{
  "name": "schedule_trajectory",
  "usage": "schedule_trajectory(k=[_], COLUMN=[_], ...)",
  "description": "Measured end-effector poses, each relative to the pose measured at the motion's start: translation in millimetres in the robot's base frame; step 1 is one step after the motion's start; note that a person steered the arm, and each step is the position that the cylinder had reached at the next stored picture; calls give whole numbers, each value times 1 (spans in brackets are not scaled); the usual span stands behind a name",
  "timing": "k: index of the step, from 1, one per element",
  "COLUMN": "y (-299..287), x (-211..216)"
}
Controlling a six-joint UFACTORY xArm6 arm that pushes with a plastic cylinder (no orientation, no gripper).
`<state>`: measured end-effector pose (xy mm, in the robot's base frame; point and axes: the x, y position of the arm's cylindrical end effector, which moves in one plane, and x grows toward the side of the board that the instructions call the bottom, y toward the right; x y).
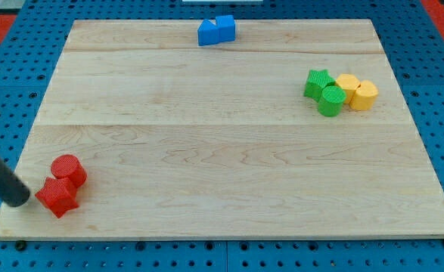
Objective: Slide the red star along with the red circle to the center left
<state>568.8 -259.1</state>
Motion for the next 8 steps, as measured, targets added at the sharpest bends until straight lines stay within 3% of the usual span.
schedule_trajectory(k=[1,2,3,4,8], y=[20,2,19,49,45], x=[1,19,49,49,-20])
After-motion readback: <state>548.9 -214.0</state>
